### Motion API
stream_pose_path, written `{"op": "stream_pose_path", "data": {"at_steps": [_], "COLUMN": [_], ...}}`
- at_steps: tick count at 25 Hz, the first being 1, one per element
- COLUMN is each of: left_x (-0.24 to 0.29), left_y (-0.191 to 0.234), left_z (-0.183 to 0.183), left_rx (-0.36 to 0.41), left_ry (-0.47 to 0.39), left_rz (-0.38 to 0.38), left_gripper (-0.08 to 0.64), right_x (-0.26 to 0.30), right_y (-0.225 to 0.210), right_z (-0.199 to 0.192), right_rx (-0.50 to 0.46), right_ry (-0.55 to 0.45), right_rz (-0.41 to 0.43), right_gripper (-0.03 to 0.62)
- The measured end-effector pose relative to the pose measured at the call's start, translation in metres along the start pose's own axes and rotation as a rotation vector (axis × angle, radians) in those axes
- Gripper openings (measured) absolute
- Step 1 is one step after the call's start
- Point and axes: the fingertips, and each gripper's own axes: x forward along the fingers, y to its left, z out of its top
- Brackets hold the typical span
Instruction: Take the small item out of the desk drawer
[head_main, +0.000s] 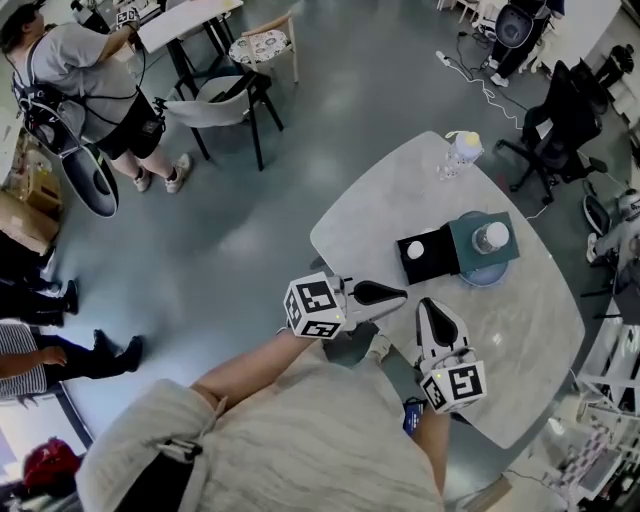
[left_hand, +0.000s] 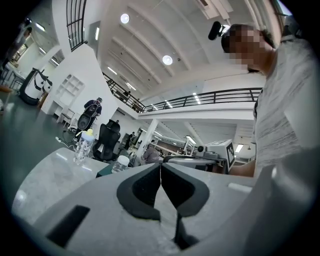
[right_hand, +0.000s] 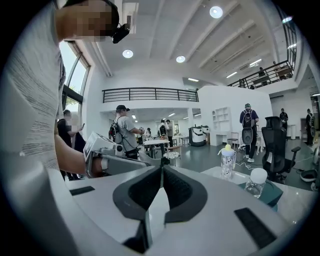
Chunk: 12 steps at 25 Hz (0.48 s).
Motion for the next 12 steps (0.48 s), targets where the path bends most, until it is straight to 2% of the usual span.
{"op": "stream_pose_path", "data": {"at_steps": [4,12], "left_x": [0.012,0.035], "left_y": [0.014,0.048], "left_z": [-0.002,-0.015], "left_rx": [-0.017,-0.034], "left_ry": [-0.019,-0.016], "left_rz": [0.059,0.178], "left_gripper": [0.017,0.015], "right_x": [0.011,0.039], "right_y": [-0.014,-0.044], "right_z": [-0.010,-0.026], "right_rx": [-0.029,-0.039], "right_ry": [0.063,0.123], "right_rz": [0.071,0.187], "right_gripper": [0.011,0.011]}}
